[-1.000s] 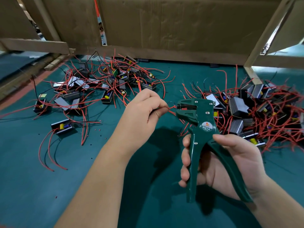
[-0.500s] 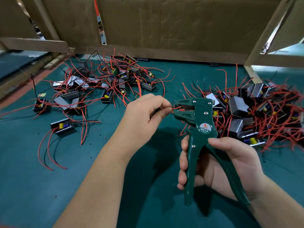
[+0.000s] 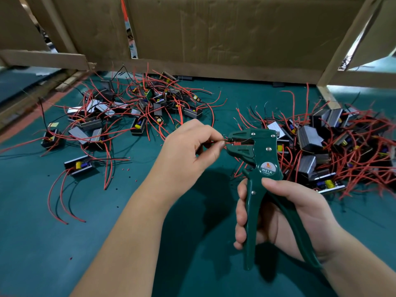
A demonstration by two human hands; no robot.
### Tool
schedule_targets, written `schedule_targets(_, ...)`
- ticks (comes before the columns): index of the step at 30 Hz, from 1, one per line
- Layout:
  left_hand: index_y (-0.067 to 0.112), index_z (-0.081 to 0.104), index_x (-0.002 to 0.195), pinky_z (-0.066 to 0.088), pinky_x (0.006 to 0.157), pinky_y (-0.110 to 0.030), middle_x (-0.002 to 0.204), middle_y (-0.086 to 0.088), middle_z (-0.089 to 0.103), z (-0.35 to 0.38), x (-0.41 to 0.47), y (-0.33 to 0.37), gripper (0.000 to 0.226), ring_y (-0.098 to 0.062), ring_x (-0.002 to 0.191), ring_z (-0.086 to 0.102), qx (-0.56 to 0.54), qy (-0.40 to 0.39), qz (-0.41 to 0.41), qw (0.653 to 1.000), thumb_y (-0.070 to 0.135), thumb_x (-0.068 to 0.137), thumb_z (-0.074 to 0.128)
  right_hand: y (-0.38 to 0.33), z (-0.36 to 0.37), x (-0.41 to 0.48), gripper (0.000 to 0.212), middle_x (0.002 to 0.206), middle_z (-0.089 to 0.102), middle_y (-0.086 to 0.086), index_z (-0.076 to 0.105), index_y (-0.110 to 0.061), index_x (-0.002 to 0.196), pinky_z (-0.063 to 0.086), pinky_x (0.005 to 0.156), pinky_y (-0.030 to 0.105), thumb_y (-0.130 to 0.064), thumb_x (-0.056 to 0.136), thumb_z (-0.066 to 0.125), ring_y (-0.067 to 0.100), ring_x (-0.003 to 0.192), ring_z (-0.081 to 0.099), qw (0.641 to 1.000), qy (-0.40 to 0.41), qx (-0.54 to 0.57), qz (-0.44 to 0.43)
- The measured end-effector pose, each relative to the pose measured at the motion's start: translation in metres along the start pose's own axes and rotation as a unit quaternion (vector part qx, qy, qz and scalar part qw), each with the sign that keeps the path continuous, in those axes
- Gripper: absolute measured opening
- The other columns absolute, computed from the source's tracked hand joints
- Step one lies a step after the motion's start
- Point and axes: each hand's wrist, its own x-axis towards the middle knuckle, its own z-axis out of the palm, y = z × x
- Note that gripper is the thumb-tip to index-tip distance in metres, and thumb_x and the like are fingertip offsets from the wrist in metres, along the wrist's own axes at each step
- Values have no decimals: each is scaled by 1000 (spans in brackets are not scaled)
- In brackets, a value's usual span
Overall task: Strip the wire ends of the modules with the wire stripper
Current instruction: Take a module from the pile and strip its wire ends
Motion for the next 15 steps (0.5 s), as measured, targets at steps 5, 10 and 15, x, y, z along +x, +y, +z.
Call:
schedule_targets(5, 13, 68, 80, 34, 66, -9, 76, 3, 54, -1, 1, -1, 6, -4, 71, 49, 3, 6, -5, 1000, 12, 86, 64, -1, 0, 1, 48, 75, 58, 25, 64, -6, 88, 53, 65, 50, -38, 58, 83, 38, 65, 62, 1000, 11, 4, -9)
schedule_targets(10, 15, 68, 80, 37, 66, -12, 78, 1, 55, 0, 0, 0, 7, -10, 72, 51, 2, -3, -4, 1000, 13, 86, 65, 0, 1, 0, 48, 74, 58, 24, 64, -6, 87, 53, 64, 49, -39, 58, 83, 38, 64, 62, 1000, 15, -7, -6)
schedule_targets(15, 16, 68, 80, 36, 64, -12, 77, 3, 53, 0, 1, 1, 7, -11, 70, 49, 6, -10, -1, 1000, 13, 85, 65, 0, 3, 0, 46, 70, 57, 23, 63, -6, 82, 53, 62, 48, -45, 64, 80, 36, 59, 60, 999, 39, -37, -6)
